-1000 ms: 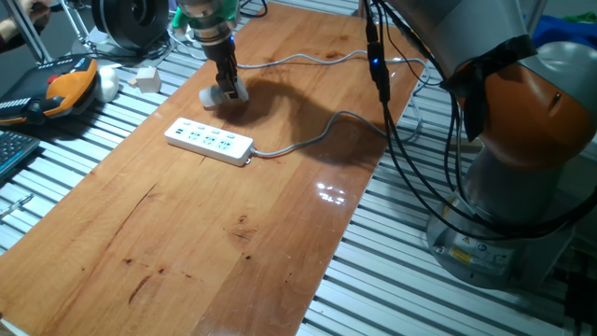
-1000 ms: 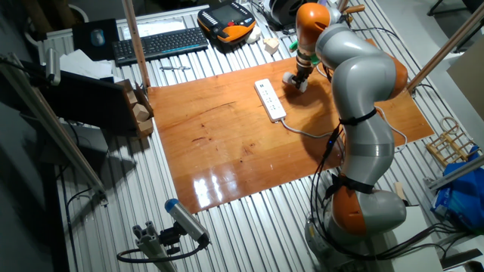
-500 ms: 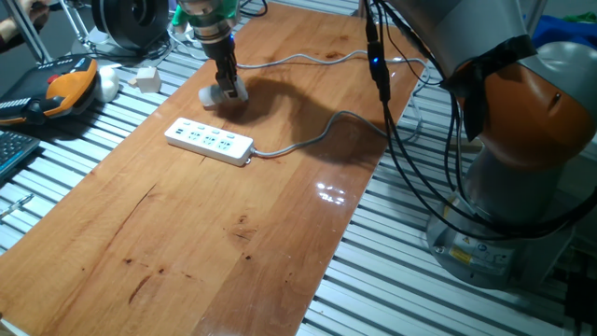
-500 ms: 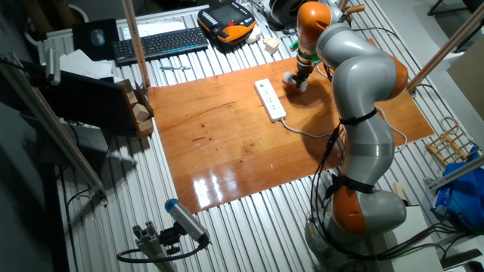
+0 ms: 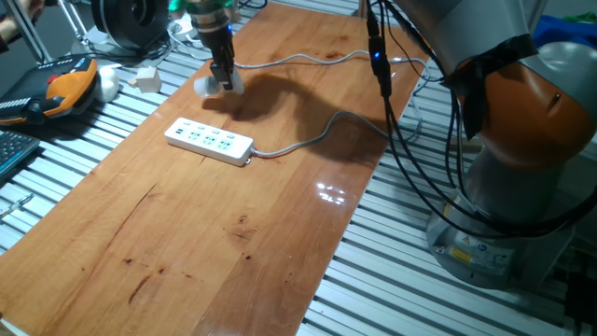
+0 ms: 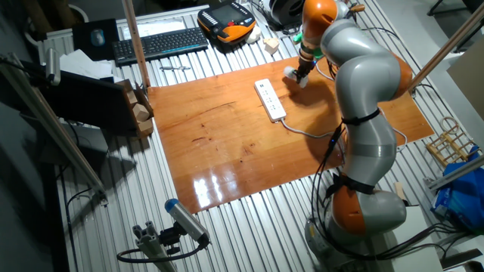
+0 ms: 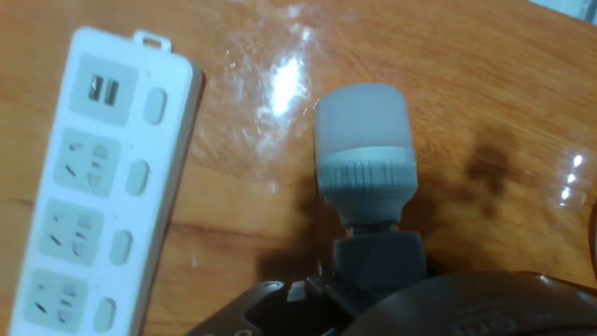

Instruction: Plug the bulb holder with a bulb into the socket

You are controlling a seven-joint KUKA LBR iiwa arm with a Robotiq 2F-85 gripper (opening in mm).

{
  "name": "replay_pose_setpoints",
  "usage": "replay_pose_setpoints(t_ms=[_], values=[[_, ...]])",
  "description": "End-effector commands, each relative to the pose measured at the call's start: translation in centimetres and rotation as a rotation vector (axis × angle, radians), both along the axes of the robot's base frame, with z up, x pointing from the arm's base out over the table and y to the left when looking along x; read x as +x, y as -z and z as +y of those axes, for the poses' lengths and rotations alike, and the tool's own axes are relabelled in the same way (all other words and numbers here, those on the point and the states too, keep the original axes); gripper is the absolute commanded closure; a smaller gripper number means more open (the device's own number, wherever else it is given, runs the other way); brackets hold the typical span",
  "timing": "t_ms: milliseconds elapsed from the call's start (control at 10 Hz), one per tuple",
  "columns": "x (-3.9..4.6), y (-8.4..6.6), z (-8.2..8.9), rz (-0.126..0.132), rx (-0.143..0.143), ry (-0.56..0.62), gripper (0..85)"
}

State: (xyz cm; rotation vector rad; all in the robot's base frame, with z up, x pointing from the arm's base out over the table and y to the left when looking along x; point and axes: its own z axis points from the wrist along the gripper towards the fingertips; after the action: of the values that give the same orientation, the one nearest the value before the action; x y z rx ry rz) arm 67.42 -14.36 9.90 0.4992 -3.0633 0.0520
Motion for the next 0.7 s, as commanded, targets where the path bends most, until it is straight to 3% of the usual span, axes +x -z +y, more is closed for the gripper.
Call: replay_pose_setpoints(t_ms=[0,100,400,600], values=[[0.04,-0.3,0.2,-0.007,0.017,0.033,85.0],[-0.01,-0.5,0.4,-0.019,0.042,0.071,85.0],[-0.17,-1.3,1.6,-0.059,0.042,0.143,85.0],[-0.08,-1.8,2.5,-0.072,0.010,0.124,85.0]])
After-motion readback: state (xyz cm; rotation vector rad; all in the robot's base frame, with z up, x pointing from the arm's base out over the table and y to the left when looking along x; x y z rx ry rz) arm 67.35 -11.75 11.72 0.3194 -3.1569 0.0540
